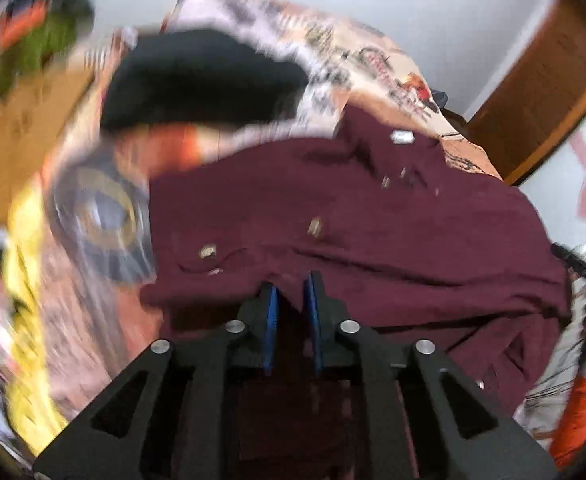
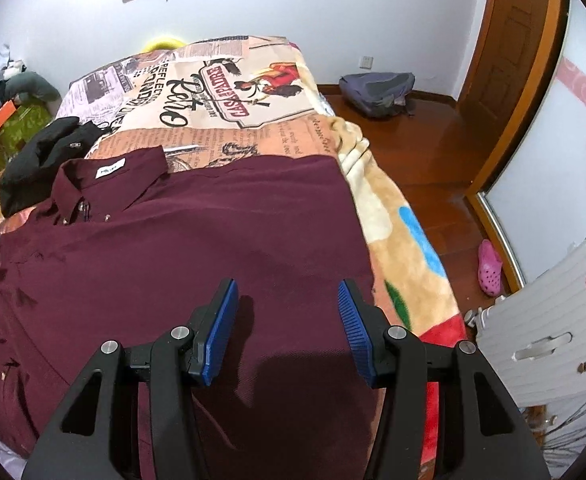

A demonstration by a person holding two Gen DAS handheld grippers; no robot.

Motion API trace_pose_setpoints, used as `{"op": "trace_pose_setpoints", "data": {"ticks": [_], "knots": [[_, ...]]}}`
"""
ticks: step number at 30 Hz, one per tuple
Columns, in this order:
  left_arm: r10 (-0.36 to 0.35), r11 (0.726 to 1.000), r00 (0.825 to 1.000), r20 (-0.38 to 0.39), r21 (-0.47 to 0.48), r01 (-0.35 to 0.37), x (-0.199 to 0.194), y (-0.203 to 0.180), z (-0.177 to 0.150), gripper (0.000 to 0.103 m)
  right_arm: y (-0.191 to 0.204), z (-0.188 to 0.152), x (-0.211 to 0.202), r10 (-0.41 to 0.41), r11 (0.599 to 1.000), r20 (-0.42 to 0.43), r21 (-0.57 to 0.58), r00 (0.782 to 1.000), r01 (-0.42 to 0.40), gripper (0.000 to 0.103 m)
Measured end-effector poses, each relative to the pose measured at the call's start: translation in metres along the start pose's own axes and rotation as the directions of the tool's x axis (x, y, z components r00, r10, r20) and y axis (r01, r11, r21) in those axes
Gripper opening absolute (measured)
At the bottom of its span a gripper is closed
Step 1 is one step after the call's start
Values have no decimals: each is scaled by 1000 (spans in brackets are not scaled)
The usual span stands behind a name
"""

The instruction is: Fold large clothes

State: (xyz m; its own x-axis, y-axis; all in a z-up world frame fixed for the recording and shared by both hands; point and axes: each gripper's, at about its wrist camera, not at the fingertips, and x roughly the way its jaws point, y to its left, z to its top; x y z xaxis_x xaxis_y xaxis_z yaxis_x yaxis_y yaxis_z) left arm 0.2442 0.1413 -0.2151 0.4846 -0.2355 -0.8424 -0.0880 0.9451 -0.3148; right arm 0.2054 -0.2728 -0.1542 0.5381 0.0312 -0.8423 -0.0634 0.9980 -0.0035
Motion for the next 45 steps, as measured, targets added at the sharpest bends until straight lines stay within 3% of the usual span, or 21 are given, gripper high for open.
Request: {"op": "trace_pose_setpoints", "data": {"ticks": [3, 7, 10, 11, 12, 14, 18, 26, 28, 30, 33, 39, 42, 45], "knots": [[-89, 988, 995, -43, -128, 83, 12, 24, -16, 17, 3, -2, 2, -4, 1000, -6, -2, 1000, 4, 48], [-206, 943, 978, -37, -276, 188, 23, 44, -33, 17, 6, -3, 2, -1, 1000, -6, -6, 1000, 1, 48], [-238, 921, 971, -24, -324, 218, 25, 49, -44, 17, 6, -3, 4, -2, 1000, -13, -12, 1000, 2, 48], [-231, 922, 973, -26, -324, 210, 27, 50, -44, 19, 7, -3, 5, -4, 1000, -15, -15, 1000, 4, 48], [-196, 931, 980, -30, -320, 176, 27, 50, -46, 33, 7, -3, 5, -6, 1000, -16, -18, 1000, 6, 48], [-130, 941, 991, -18, -316, 118, 24, 53, -49, 42, 8, -3, 4, -7, 1000, -17, -23, 1000, 6, 48], [-180, 912, 984, 5, -375, 168, 26, 68, -49, 42, 5, -3, 3, 5, 1000, -17, -12, 1000, -5, 48], [-186, 901, 979, 88, -381, 206, 18, 80, -31, 42, 5, -2, -1, 8, 1000, -19, -22, 1000, -9, 48], [-162, 910, 982, 98, -370, 187, 16, 80, -23, 32, 4, 0, -3, 0, 1000, -17, -30, 1000, -1, 48], [-110, 933, 990, 83, -335, 132, 15, 76, -14, 16, 2, 1, -5, 2, 1000, -14, -27, 1000, -3, 48], [-48, 958, 993, 109, -278, 77, 2, 67, -8, 3, -4, 4, -10, 14, 1000, -3, 2, 1000, -14, 48], [-10, 971, 980, 200, -233, 57, -40, 67, -10, 4, -14, 5, -15, 30, 999, 5, 29, 1000, -30, 48], [43, 976, 988, 148, -216, -10, -30, 72, -20, 4, -15, 3, -7, 8, 1000, -19, 20, 1000, -8, 48], [35, 976, 998, 43, -217, -25, 0, 75, -32, 8, -16, -1, 1, 13, 1000, -44, 14, 999, -13, 48]]}}
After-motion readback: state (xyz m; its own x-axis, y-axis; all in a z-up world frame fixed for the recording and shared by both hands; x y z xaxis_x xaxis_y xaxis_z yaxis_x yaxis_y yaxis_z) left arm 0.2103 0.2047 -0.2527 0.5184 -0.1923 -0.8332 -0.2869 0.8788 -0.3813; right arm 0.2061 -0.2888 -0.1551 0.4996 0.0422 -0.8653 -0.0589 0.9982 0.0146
